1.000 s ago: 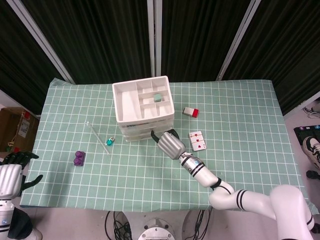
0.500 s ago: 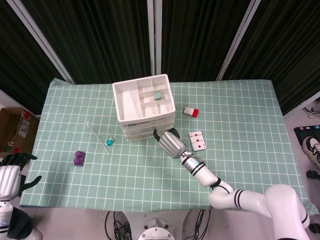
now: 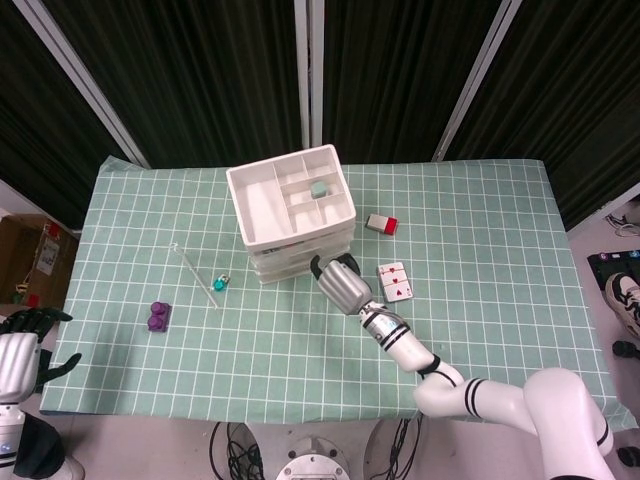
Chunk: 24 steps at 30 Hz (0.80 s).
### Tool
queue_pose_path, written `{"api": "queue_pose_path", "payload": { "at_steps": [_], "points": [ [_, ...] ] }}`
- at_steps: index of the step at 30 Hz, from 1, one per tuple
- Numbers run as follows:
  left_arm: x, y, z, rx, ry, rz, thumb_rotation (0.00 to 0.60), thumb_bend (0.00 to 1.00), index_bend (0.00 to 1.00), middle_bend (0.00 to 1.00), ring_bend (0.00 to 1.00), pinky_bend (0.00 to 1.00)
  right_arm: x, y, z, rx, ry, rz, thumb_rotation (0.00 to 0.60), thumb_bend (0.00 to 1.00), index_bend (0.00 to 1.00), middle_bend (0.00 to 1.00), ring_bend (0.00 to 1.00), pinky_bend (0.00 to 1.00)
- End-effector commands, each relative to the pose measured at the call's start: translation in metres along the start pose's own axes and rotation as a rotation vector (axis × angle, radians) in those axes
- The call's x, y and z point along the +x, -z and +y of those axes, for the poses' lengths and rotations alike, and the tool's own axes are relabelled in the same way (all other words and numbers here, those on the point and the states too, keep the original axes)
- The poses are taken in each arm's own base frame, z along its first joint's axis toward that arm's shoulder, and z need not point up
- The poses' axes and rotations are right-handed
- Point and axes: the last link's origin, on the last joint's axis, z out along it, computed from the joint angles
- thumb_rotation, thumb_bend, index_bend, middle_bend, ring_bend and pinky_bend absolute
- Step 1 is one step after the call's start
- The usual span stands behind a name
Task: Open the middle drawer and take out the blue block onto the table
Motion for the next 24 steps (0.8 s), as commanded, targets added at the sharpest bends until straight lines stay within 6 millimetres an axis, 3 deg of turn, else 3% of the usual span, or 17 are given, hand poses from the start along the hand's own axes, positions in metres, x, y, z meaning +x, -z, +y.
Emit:
{"api": "queue_pose_path", "payload": {
  "at_steps": [1,15,20,24],
  "points": [
    [-0.001,0.0,0.0,0.0,0.003,0.0,0.6,0.13,0.35,0.31,0.24,0.23,-0.001,0.004,0.001,-0.005,-0.005,-0.001,0.6,0.52,0.36,0.94,1.0,1.0],
    [-0.005,0.001,0.0,-0.002,0.012,-0.006,0.6,0.13,0.35,0.31,0.24,0.23,0.003,0.037,0.004,0.008,-0.065,-0.005,0.6,0.52,0.36,0.94,1.0,1.0],
    [-0.005,0.001,-0.001,0.002,0.011,-0.007,0.6,0.13,0.35,0.31,0.24,0.23,0.014,0.054,0.014,-0.017,-0.193,0.031,0.6,0.48,0.2,0.93,1.0,1.0],
    [-0.006,0.001,-0.001,0.007,0.009,-0.012,0.6,0.13,0.35,0.31,0.24,0.23,0.022,0.068,0.029,-0.064,-0.389,0.038,0.6,0.47,0.16,0.94,1.0,1.0]
  ]
}}
